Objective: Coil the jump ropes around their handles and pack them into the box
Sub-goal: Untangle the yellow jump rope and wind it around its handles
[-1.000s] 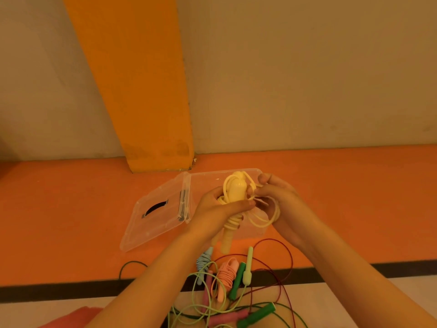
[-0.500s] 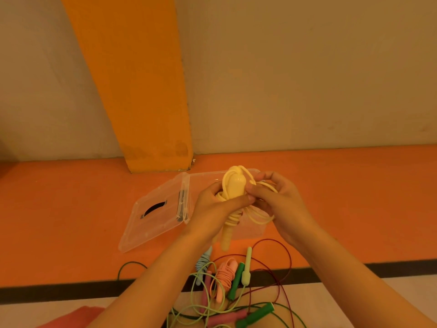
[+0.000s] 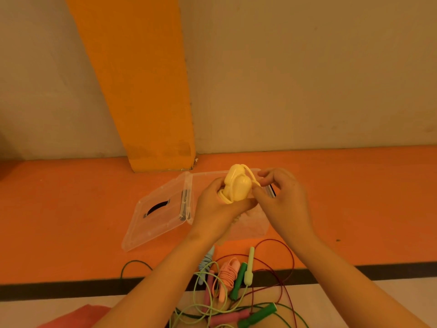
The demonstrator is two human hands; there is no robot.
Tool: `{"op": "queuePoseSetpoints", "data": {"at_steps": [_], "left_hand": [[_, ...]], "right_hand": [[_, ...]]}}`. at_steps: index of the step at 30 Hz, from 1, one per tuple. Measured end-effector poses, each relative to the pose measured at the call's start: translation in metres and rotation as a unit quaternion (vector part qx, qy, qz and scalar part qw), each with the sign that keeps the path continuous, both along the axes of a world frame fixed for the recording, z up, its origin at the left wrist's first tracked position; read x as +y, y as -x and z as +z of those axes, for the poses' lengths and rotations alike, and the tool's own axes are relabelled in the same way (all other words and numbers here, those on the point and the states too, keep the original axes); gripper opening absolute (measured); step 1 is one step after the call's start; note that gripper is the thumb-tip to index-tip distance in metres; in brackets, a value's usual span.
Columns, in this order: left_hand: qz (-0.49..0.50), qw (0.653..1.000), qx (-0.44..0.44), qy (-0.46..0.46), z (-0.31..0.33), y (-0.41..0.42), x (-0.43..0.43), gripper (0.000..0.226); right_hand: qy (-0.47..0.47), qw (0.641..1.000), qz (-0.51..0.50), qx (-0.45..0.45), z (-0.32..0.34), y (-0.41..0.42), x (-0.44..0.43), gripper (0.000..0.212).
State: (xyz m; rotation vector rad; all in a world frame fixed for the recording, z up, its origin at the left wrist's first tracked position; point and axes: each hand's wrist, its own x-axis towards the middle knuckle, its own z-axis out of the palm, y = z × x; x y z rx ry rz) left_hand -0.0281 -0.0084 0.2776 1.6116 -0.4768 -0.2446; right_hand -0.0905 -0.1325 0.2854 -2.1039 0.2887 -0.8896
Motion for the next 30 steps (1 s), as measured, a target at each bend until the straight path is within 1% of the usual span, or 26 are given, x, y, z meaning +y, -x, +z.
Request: {"op": "queuePoseSetpoints", "data": {"at_steps": [2, 4, 8, 10, 12, 15, 18, 21, 22, 24, 25, 27, 28, 30], "left_hand": [[0.004, 1.0, -0.017, -0.017, -0.001, -0.001, 0.001, 0.052], [0.016, 0.999, -0.015, -0.034, -0.004, -0.006, 0.004, 0.052], [0.046, 0.995, 0.054, -0.068, -0.01, -0.019, 0.011, 0.064], [0.045, 0.992, 0.085, -0.086, -0.016, -0.024, 0.014, 0.057], [0.035, 0.985, 0.151, -0.071, -0.022, -0.026, 0.019, 0.048], [0.038, 0.963, 0.265, -0.027, -0.026, -0.029, 0.025, 0.041], [0.038, 0.945, 0.325, 0.001, -0.025, -0.032, 0.028, 0.033], [0.038, 0.944, 0.327, 0.0, -0.028, -0.031, 0.026, 0.032], [0.035, 0.947, 0.319, -0.002, -0.029, -0.03, 0.025, 0.034], [0.026, 0.951, 0.308, -0.004, -0.03, -0.029, 0.022, 0.037], [0.024, 0.953, 0.303, -0.005, -0.029, -0.028, 0.021, 0.038], [0.023, 0.957, 0.288, -0.012, -0.028, -0.026, 0.019, 0.037], [0.023, 0.96, 0.279, -0.015, -0.027, -0.024, 0.019, 0.036], [0.02, 0.965, 0.259, -0.02, -0.025, -0.021, 0.018, 0.036]], "right_hand": [[0.016, 1.0, -0.004, -0.018, 0.001, 0.002, 0.002, 0.016], [0.001, 0.999, -0.002, -0.04, 0.005, 0.002, 0.003, 0.013], [-0.048, 0.997, 0.02, -0.057, 0.018, 0.008, 0.0, 0.007], [-0.052, 0.996, 0.039, -0.066, 0.022, 0.01, 0.0, 0.009], [-0.076, 0.992, 0.054, -0.081, 0.024, 0.01, 0.0, 0.014], [-0.105, 0.987, 0.073, -0.095, 0.027, 0.011, -0.002, 0.011], [-0.097, 0.987, 0.092, -0.085, 0.027, 0.013, 0.005, 0.016], [-0.049, 0.99, 0.112, -0.065, 0.028, 0.012, 0.011, 0.013], [-0.053, 0.989, 0.123, -0.061, 0.03, 0.012, 0.01, 0.014], [-0.117, 0.977, 0.167, -0.061, 0.035, 0.012, 0.009, 0.015], [-0.155, 0.967, 0.194, -0.057, 0.037, 0.012, 0.009, 0.018], [-0.198, 0.951, 0.234, -0.027, 0.035, 0.012, 0.008, 0.034], [-0.192, 0.952, 0.237, -0.005, 0.03, 0.01, 0.006, 0.041], [-0.148, 0.967, 0.202, 0.04, 0.016, 0.006, 0.004, 0.048]]}}
